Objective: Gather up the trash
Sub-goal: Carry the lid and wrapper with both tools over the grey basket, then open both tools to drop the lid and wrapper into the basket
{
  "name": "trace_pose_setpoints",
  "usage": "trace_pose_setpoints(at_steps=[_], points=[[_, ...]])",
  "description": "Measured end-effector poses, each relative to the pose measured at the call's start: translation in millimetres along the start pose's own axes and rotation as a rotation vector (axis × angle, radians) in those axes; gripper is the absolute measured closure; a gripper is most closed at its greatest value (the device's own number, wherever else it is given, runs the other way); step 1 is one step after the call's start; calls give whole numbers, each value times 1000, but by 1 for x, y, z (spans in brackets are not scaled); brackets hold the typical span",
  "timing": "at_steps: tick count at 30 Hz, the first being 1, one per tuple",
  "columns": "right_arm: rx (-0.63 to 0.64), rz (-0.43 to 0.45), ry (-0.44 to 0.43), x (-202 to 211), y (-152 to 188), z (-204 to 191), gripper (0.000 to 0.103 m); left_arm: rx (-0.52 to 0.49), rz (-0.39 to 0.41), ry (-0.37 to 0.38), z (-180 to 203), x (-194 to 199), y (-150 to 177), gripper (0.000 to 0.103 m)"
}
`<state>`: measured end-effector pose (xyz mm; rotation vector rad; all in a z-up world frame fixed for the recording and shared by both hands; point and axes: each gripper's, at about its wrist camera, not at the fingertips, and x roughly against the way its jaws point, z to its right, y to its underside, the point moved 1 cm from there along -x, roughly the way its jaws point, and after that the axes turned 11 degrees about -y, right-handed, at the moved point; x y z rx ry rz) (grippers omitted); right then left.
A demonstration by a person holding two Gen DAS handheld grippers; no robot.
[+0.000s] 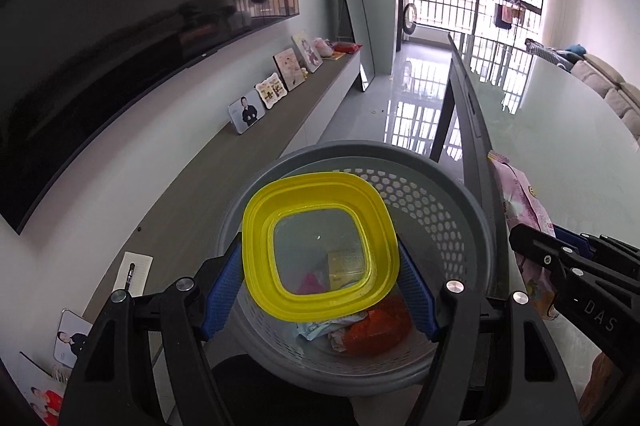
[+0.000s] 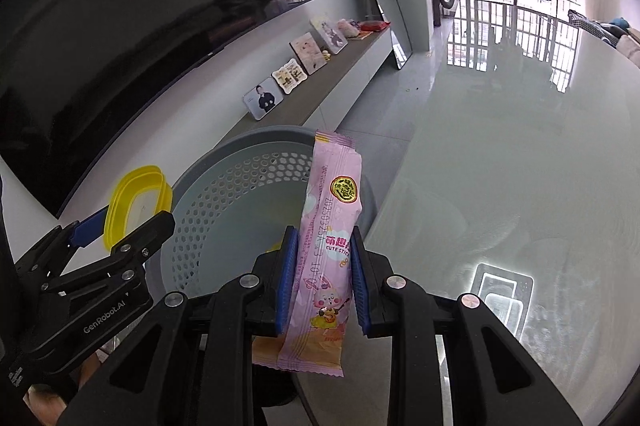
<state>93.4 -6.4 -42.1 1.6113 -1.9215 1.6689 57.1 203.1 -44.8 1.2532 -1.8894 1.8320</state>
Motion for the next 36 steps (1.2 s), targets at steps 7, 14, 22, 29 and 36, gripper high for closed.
trace_pose_setpoints(at_steps=[7,14,22,29,36], points=[[44,-42,-31,-36,-12,-19,78,21,-35,-12,-13,-21,4,33],[81,-58,-52,-61,-20,-31,69,51,-60,-28,-23,-30,5,31],[87,-37,-54,-58,-17,-31,57,76,-59,-39,-28,-28,5,19],[89,-24,-41,-49,-6,-31,57,75,-58,-47,-28,-25,8,18],[90,-12,-24,-42,1,-31,54,78,-48,-55,-30,-17,10,13]])
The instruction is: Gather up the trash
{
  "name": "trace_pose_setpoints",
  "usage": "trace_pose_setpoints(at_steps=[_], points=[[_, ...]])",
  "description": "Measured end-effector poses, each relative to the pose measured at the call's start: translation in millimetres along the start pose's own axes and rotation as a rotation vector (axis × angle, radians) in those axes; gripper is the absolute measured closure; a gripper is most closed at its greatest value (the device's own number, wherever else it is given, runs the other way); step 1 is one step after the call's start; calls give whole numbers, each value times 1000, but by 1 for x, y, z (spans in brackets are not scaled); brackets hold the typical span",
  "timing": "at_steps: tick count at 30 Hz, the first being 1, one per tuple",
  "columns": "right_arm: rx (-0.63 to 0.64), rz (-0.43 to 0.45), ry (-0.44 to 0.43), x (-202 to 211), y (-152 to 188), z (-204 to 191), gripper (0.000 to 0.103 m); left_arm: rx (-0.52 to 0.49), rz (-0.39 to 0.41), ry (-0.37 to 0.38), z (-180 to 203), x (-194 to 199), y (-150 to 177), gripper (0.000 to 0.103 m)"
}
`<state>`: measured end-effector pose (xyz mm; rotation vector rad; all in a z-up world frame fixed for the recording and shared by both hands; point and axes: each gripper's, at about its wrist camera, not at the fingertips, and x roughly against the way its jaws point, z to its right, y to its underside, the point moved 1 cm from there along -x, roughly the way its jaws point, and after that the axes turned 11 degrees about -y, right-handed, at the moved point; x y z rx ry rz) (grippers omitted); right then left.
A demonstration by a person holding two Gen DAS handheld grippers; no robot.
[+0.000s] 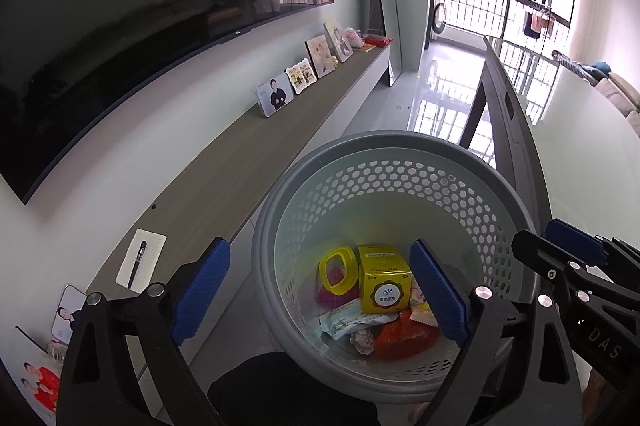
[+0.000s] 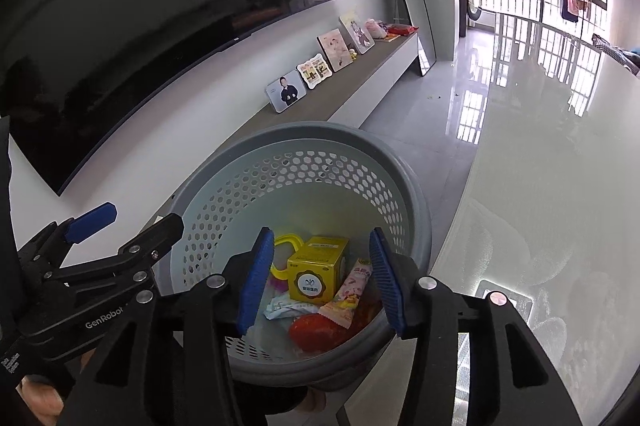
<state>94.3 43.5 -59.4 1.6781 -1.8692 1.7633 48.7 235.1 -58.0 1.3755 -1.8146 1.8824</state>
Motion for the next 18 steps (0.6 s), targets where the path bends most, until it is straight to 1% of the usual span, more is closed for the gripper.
trace_pose_setpoints(at_steps=[8,18], points=[[-5,10,19,4,5,-1,54,3,3,-7,-3,6,3,11],[-2,17,19,10,8,-4,53,7,11,-23,-7,14,5,9]])
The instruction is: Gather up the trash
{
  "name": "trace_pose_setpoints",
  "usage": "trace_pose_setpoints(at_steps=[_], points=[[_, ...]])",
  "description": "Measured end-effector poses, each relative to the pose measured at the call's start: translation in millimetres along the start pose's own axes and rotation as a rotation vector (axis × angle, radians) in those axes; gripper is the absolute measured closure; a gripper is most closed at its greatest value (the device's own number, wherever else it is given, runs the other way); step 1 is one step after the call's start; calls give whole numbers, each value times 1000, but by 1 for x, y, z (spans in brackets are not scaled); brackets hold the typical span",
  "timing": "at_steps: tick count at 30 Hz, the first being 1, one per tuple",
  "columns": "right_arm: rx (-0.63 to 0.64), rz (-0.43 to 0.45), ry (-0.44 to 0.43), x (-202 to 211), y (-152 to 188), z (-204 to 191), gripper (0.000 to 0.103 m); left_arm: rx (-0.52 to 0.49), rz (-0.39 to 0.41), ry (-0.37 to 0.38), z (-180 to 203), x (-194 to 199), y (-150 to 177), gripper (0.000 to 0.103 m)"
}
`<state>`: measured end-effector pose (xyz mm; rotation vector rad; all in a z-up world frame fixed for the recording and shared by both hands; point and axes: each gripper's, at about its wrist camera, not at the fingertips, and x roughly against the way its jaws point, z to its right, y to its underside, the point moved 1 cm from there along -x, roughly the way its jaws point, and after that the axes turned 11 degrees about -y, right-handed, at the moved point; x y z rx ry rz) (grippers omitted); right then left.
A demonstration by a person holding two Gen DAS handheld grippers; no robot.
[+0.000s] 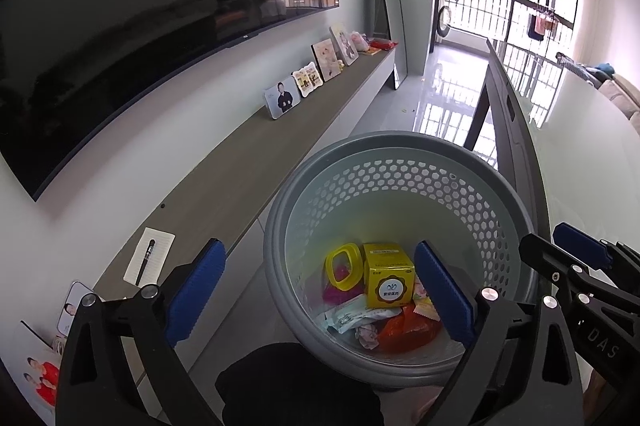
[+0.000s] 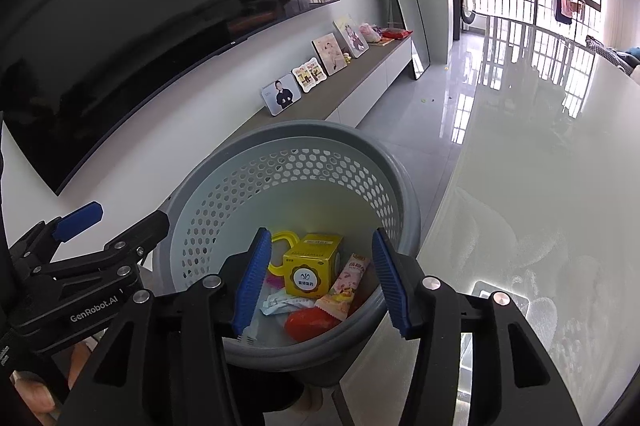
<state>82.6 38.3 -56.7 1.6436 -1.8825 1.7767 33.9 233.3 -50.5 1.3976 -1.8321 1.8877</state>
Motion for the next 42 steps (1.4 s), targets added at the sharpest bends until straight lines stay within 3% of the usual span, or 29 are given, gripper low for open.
trace_pose_setpoints(at_steps=[42], points=[[-12,26,-1,9,1,-1,50,1,-5,-23,5,11,4,6]])
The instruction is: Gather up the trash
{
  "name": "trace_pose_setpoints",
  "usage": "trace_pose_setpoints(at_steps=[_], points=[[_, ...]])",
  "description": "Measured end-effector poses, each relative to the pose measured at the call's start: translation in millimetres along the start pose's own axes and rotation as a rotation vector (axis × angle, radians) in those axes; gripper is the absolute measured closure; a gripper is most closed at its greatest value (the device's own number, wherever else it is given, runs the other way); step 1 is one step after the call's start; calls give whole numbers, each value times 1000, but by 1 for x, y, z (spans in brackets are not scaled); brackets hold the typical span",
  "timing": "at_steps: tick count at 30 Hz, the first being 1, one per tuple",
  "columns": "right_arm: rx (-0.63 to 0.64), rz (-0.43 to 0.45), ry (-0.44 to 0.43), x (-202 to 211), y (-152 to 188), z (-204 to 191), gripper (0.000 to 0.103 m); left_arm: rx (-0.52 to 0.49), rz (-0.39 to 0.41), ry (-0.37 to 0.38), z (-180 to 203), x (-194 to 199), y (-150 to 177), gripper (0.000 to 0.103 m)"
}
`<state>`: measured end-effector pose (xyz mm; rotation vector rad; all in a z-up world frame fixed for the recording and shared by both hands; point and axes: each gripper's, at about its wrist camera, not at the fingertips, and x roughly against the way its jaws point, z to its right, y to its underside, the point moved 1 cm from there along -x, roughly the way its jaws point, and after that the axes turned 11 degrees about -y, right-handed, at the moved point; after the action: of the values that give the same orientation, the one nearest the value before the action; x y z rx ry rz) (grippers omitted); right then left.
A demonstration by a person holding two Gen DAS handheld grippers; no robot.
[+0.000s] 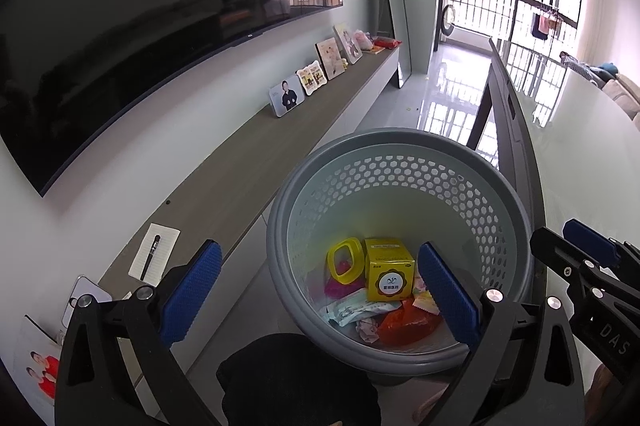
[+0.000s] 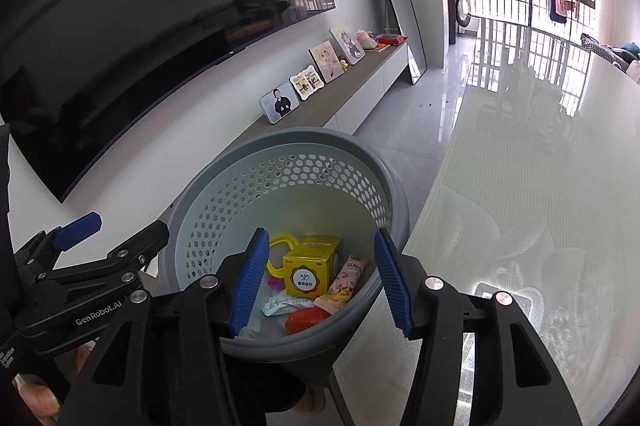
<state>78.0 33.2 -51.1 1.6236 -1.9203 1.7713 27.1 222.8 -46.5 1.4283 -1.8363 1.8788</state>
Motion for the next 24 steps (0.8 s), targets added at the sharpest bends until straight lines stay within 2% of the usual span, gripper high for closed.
trace_pose_setpoints(at_steps=[24], points=[[-1,-1,-2,3,0,-3,50,-3,-7,-21,0,-3,1,6]])
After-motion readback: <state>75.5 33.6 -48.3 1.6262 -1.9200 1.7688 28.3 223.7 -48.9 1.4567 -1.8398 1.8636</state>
